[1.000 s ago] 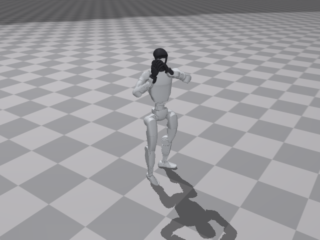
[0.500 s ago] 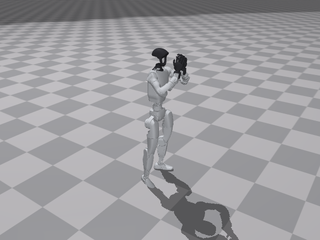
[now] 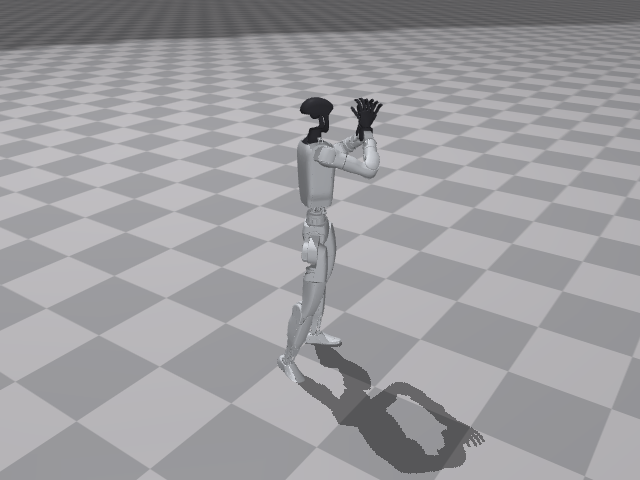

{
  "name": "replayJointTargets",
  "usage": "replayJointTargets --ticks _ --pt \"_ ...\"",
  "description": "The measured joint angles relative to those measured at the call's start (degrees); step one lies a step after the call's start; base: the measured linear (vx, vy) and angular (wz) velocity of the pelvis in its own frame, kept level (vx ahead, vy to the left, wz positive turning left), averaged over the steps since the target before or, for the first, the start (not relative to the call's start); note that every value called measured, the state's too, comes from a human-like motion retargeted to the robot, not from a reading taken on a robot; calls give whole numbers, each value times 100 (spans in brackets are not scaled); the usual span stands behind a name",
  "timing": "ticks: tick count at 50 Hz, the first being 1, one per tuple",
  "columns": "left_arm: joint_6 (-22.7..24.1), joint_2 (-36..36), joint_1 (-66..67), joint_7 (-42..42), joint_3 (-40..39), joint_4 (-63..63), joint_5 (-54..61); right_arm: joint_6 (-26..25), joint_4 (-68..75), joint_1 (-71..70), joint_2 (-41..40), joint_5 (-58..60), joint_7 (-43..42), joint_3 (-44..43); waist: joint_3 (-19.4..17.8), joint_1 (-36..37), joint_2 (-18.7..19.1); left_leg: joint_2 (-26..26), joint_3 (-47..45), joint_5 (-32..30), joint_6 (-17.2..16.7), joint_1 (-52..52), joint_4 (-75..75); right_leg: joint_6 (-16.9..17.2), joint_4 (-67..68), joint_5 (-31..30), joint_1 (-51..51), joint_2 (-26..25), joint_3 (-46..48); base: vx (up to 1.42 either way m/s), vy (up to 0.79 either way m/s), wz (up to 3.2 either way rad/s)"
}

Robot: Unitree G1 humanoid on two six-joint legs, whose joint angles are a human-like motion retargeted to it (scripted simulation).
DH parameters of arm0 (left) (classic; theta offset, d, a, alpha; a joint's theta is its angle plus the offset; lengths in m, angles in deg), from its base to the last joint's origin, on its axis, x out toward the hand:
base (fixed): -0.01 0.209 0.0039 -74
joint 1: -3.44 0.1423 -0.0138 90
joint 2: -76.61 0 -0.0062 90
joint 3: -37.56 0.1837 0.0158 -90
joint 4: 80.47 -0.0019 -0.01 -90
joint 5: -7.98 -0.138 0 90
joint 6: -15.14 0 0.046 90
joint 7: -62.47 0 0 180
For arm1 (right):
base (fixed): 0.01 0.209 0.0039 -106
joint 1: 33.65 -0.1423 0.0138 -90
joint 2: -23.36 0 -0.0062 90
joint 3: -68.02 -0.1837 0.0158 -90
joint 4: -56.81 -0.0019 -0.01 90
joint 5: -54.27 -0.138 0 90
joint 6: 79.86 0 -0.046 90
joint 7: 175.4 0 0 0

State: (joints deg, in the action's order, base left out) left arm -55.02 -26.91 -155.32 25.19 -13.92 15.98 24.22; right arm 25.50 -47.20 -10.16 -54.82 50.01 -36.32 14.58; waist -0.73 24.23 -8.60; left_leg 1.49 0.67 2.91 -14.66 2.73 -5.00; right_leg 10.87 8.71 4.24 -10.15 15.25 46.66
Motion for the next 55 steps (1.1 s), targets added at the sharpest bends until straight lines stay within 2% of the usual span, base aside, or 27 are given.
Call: replayJointTargets --ticks 2,5,7,11,15,18,21,24,28,31,33,35,37,40,42,45,48,52,55 --pt "21 -142 54 1 -40 19 -263 72 18 37 6 155 -33 -16 -2 28 -13 6 50 14 -3 -25 0 -10 46 -7 18 21 47 3 5 22" --pt "61 -528 412 279 -378 285 -324 238 -203 413 305 -87 534 -349 -32 73 -13 9 106 43 -21 -42 0 -18 129 -21 38 53 106 2 5 17" --pt "133 -667 656 198 -580 442 -265 336 -305 699 435 -139 317 -569 -52 97 -13 13 131 61 -34 -45 0 -25 184 -32 48 78 135 2 6 13" --pt "75 -375 708 216 -436 513 -193 304 -369 794 -43 -221 213 -371 -11 82 -13 17 154 100 -29 -55 0 -62 282 -45 86 125 159 2 6 6" --pt "141 -236 502 -225 -198 589 -683 186 -379 512 -524 652 -355 -33 -85 -33 -10 31 132 133 -26 -39 0 -71 367 -39 117 180 135 0 1 -1" --pt "200 -468 710 112 -426 844 -787 329 -564 773 -281 458 275 -352 -117 -58 13 34 95 151 -31 -19 0 -59 374 -53 125 192 100 0 0 0" --pt "269 -599 892 40 -578 1041 -757 439 -649 1031 -54 231 88 -518 -149 -69 23 38 31 163 -34 1 0 -47 357 -82 136 195 38 -1 3 -14" --pt "186 -410 792 18 -500 1013 -861 430 -706 978 -256 62 176 -349 -167 -114 55 12 -55 177 -34 28 0 -61 387 -115 180 187 -79 -2 2 -28" --pt "192 -201 637 -329 -386 1017 -1272 381 -751 778 -502 536 -146 -128 -199 -229 150 -71 -191 190 -30 55 0 -78 629 -168 365 199 -353 -3 1 -35" --pt "269 -424 847 -122 -572 1255 -1512 500 -933 1012 -129 606 231 -422 -223 -283 253 -155 -304 196 -25 62 0 -57 963 -192 619 232 -640 -5 -1 -41" --pt "341 -561 1033 -199 -701 1417 -1575 598 -1087 1239 174 647 92 -632 -248 -309 305 -207 -393 200 -26 59 0 -13 1176 -185 816 256 -843 -5 -3 -45" --pt "756 -572 1159 -400 -696 1531 -1388 804 -1195 1394 256 629 -241 -720 -282 -361 322 -245 -486 217 -12 61 0 40 1314 -156 990 271 -1033 -5 -5 -49" --pt "385 -358 1075 -204 -549 1455 -1349 544 -1211 1314 160 775 -23 -596 -289 -428 336 -277 -588 217 -5 65 0 87 1298 -115 1101 251 -1170 -5 -7 -50" --pt "313 -126 824 -472 -232 1317 -1501 375 -1200 1068 16 1220 -203 -264 -328 -533 348 -297 -743 214 -4 63 0 130 1077 -50 1181 204 -1301 -5 -9 -48" --pt "324 -218 816 -477 -216 1251 -1787 293 -1138 1052 198 1660 -154 -376 -366 -595 366 -300 -838 204 1 69 1 151 795 -54 1149 146 -1338 -5 -11 -44" --pt "453 -492 1077 -102 -356 1290 -1655 353 -1201 1188 727 1771 402 -689 -446 -674 410 -301 -967 188 -1 90 11 186 321 -127 1030 44 -1360 -4 -13 -37" --pt "483 -432 1253 -134 -418 1288 -1334 365 -1260 1370 936 1534 -40 -770 -499 -751 457 -308 -1067 164 -1 113 20 240 -71 -246 898 -55 -1366 -3 -14 -28" --pt "444 115 964 -173 -64 1137 -1063 275 -1276 1136 746 1545 -46 -406 -499 -921 552 -337 -1160 135 21 139 27 297 -344 -347 789 -156 -1383 -2 -15 -18" --pt "532 37 752 -293 182 1091 -1272 296 -1237 1069 909 1809 -200 -363 -498 -1098 651 -369 -1197 103 33 142 33 331 -401 -358 766 -208 -1399 -1 -16 -10"
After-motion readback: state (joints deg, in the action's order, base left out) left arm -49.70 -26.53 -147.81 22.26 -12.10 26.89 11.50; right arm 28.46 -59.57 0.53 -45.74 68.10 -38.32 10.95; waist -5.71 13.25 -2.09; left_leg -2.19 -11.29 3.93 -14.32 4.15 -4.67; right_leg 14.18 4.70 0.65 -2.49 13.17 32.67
